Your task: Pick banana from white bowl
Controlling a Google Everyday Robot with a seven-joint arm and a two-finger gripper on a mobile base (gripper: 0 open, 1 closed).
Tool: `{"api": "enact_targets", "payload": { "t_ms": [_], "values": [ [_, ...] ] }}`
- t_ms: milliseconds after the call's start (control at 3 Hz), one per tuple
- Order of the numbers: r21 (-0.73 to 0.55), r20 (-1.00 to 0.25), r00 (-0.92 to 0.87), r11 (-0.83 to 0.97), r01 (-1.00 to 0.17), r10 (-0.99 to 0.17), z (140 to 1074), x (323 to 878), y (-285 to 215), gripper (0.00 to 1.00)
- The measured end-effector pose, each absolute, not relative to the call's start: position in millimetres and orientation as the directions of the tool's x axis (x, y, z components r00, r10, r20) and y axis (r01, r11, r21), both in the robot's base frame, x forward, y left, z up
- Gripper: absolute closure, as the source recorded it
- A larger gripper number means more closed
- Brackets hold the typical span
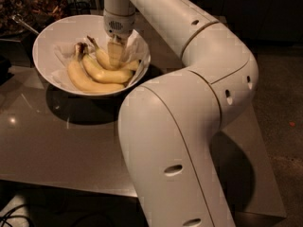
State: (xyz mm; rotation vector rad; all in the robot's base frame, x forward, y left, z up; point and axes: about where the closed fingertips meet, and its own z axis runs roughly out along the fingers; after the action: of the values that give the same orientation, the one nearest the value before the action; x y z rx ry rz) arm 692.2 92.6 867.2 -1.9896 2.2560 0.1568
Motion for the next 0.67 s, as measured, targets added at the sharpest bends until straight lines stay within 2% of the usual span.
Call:
{"api": "enact_targets", "payload": {
  "t_ms": [667],
  "values": [
    [-0.008,-0.165,-0.123,0.126,-0.992,-0.979,866.7,692.2,92.6,0.36]
  ]
}}
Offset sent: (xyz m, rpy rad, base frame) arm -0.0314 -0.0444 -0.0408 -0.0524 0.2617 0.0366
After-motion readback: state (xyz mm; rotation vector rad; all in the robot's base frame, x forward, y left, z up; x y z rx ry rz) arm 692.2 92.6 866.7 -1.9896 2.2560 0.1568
